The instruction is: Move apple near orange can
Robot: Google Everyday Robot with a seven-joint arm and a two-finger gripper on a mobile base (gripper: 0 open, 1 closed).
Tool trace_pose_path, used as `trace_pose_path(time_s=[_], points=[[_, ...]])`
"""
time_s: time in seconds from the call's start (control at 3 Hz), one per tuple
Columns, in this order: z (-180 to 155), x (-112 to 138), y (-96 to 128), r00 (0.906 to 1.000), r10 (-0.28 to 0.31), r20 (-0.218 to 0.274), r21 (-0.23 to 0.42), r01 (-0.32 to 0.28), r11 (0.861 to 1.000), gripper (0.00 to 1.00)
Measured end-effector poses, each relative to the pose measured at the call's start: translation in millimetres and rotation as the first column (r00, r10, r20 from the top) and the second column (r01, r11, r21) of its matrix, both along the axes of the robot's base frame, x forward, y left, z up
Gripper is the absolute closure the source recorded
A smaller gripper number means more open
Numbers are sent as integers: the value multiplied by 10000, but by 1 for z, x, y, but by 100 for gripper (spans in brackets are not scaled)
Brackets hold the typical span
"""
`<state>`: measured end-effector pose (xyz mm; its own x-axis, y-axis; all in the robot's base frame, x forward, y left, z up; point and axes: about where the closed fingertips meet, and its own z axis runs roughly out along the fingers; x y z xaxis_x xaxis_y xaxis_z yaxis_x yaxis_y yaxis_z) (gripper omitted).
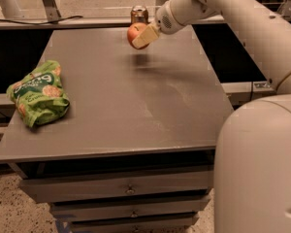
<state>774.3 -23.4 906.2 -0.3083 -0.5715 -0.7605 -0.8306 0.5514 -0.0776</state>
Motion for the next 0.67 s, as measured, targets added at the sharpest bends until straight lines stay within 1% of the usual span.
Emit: trace_pose_path(time_s=[0.33,0.67], points=[[-19,22,-22,9987,-491,-157,-656,480,9967,100],[-27,38,-35,9951,-971,-179,-838,953,9919,100]])
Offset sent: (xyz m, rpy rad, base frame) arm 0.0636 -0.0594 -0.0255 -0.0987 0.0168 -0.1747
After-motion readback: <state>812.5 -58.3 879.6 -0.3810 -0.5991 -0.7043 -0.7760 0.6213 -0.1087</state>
